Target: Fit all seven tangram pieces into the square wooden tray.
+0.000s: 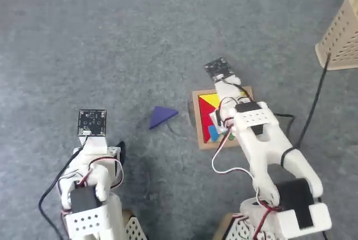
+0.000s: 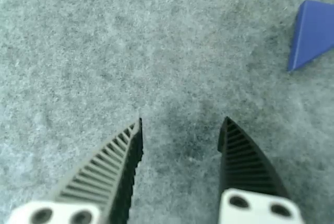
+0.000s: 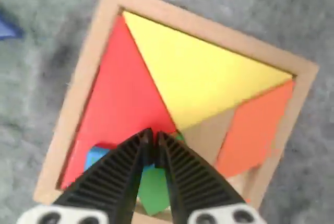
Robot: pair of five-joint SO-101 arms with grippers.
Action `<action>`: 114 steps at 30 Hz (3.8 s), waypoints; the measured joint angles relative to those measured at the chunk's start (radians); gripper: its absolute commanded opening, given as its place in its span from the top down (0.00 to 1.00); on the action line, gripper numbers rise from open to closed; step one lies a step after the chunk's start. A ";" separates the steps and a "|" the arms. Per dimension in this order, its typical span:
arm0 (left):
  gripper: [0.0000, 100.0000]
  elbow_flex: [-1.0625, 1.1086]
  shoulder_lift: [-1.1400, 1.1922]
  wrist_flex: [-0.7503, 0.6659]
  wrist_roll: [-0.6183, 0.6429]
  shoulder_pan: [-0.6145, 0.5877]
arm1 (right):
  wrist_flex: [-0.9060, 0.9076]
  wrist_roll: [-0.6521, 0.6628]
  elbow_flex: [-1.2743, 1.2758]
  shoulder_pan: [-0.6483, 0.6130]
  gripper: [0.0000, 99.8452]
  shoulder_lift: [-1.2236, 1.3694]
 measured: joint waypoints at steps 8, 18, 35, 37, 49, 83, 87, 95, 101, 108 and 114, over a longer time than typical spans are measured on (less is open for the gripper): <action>0.77 0.000 0.000 0.000 0.000 0.000 | 0.060 0.000 -0.008 -0.003 0.99 0.000; 0.77 0.000 0.000 0.000 0.000 0.000 | 0.091 0.000 -0.015 0.000 0.99 0.000; 0.77 0.000 0.000 0.000 0.000 0.000 | 0.094 -0.011 0.083 0.000 0.99 -0.155; 0.77 0.000 0.000 0.000 0.000 0.000 | 0.094 -0.011 0.084 0.000 0.99 -0.155; 0.77 0.000 0.000 0.000 0.000 0.000 | 0.195 0.046 0.187 -0.014 0.99 -0.460; 0.77 0.000 0.000 0.000 0.000 0.000 | 0.150 0.101 0.284 -0.175 0.99 -0.370; 0.77 0.000 0.000 0.000 0.000 0.000 | 0.114 0.095 0.284 -0.175 0.99 -0.368; 0.77 0.000 0.000 0.000 0.000 0.000 | 0.092 0.089 0.284 -0.176 0.99 -0.368; 0.77 0.000 0.000 0.000 0.000 0.000 | 0.071 0.089 0.284 -0.178 0.99 -0.367; 0.77 0.000 0.000 0.000 0.000 0.000 | 0.006 0.071 0.269 -0.178 0.99 -0.259; 0.77 0.000 0.000 0.000 0.000 0.000 | 0.002 0.054 0.262 -0.181 0.99 -0.252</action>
